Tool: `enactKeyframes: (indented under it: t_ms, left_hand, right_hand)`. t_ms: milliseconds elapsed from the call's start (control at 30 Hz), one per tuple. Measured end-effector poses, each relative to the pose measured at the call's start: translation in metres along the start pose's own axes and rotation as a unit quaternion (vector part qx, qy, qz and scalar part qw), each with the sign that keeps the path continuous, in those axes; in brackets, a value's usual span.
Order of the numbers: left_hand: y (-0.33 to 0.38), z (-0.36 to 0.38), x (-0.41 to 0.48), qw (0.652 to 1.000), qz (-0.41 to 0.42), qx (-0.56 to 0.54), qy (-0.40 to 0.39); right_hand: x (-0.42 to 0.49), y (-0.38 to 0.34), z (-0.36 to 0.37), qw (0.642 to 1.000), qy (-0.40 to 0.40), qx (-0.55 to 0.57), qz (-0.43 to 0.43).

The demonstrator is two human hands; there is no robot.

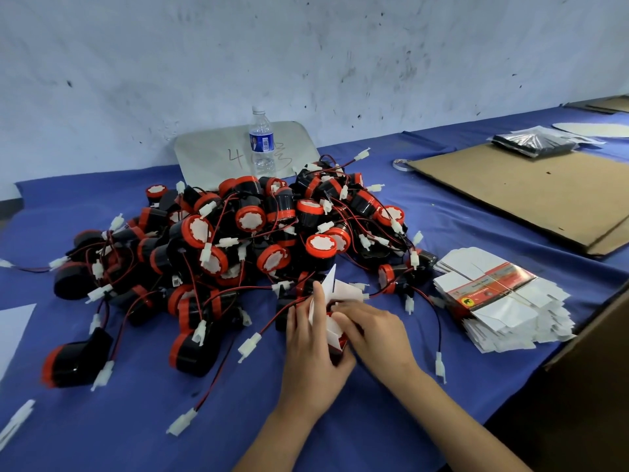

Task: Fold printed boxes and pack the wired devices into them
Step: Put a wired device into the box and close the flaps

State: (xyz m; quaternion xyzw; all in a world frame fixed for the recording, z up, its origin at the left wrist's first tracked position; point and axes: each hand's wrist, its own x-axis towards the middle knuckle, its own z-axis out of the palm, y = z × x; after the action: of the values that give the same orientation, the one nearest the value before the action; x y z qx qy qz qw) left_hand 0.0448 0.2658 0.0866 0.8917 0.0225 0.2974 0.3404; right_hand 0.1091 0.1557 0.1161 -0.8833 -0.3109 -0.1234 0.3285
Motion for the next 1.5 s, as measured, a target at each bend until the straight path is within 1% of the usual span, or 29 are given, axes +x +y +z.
enactKeyframes:
  t_ms: [133,167,267,300,367,467,600,667,733,833,1000,1133,1233,1333,1433,1500]
  left_hand:
    - [0.002,-0.002,0.002,1.0,0.007,-0.003,-0.004]
    - [0.002,-0.002,0.002,1.0,0.01,-0.007,-0.007]
    - [-0.001,-0.003,0.001,0.999,0.019,-0.027,-0.023]
    - [-0.003,-0.002,0.0,0.999,0.024,-0.028,-0.023]
    - [-0.004,-0.002,-0.001,0.999,0.028,-0.028,-0.023]
    - [-0.002,-0.002,0.0,0.999,0.024,-0.029,-0.024]
    - [-0.003,-0.002,0.001,0.999,0.018,-0.021,-0.024]
    - [-0.003,-0.001,0.001,1.0,0.01,-0.019,-0.022]
    - [-0.004,0.0,0.0,1.0,0.005,-0.015,-0.024]
    - [-0.008,0.002,-0.001,0.999,-0.005,-0.016,-0.03]
    - [-0.006,0.003,-0.001,1.0,0.001,-0.018,-0.02]
    - [0.0,0.002,0.001,0.999,0.028,0.024,0.007]
    - [0.006,-0.002,0.002,0.995,-0.006,0.1,0.007]
    - [0.006,-0.005,0.003,0.984,-0.044,0.171,-0.027]
    - [0.01,-0.007,0.004,0.975,-0.061,0.208,-0.046]
    - [0.013,-0.008,0.003,0.971,-0.073,0.221,-0.047]
  right_hand:
    - [-0.006,0.0,0.001,1.0,-0.01,-0.015,0.006]
    - [-0.006,-0.002,0.001,0.999,-0.006,-0.033,0.01]
    - [-0.006,-0.006,0.0,0.995,0.039,-0.086,0.006]
    - [-0.006,-0.005,0.001,0.995,0.036,-0.094,0.008]
    - [-0.006,-0.001,0.003,0.997,0.004,-0.076,0.03]
    - [-0.006,0.002,0.004,0.996,-0.026,-0.009,0.079]
    - [0.003,-0.001,0.006,0.989,-0.075,0.018,0.129]
    - [0.011,0.0,0.003,0.983,-0.088,0.071,0.146]
    - [0.016,0.003,0.0,0.978,-0.11,0.096,0.148]
    - [0.019,0.006,-0.001,0.974,-0.147,0.098,0.14]
    - [0.022,0.008,-0.004,0.971,-0.185,0.068,0.132]
    - [0.018,0.006,-0.007,0.978,-0.159,0.063,0.116]
    - [0.001,0.006,-0.008,0.989,-0.116,-0.018,0.093]
    - [-0.017,0.003,-0.005,0.991,-0.079,-0.072,0.08]
    - [-0.021,0.002,-0.002,0.993,-0.056,-0.074,0.077]
    - [-0.02,-0.001,-0.002,0.997,-0.012,-0.052,0.06]
